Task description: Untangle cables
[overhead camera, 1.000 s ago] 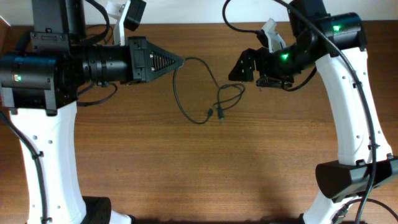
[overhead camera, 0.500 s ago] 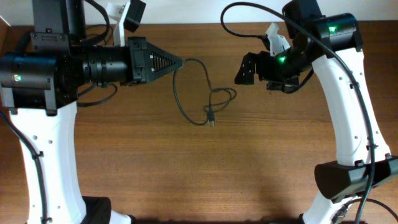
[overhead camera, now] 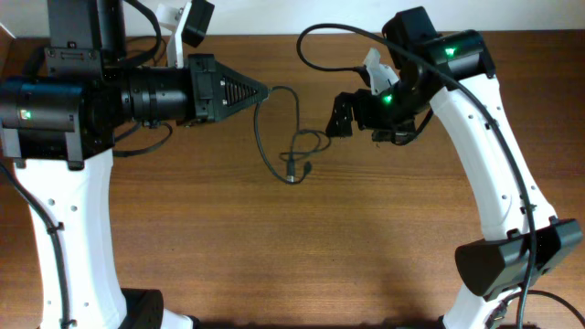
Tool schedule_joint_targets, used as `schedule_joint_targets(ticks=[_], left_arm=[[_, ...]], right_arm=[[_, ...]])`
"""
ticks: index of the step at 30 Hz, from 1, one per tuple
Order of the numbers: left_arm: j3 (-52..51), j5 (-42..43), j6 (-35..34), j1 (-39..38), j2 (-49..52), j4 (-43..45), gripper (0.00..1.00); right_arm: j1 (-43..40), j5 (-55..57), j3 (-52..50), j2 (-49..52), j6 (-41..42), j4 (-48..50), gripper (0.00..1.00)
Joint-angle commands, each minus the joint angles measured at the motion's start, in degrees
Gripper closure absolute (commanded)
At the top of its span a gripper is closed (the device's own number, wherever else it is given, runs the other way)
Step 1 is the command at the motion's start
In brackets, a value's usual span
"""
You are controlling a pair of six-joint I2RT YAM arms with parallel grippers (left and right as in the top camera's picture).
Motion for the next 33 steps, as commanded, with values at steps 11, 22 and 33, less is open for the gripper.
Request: schedule_joint_targets(ticks=[11,22,33], left_arm=[[0.63,1.22,-0.37,-0.17,-1.18,0.17,1.00],[0.63,-27.89,-5.38,2.14,-1.18,-7.28,1.00],[-2.51,-57.72,-9.57,5.75,-1.44,-10.84,1.00]], right_arm=[[1.40,2.60,-6.34,0.15,2.10,2.78,0.02],[-4.09,17.42,-19.91,0.13,6.43,7.41,0.02],[-18.23,4.35,-19.91,0.09,0.87,2.36,0.01]])
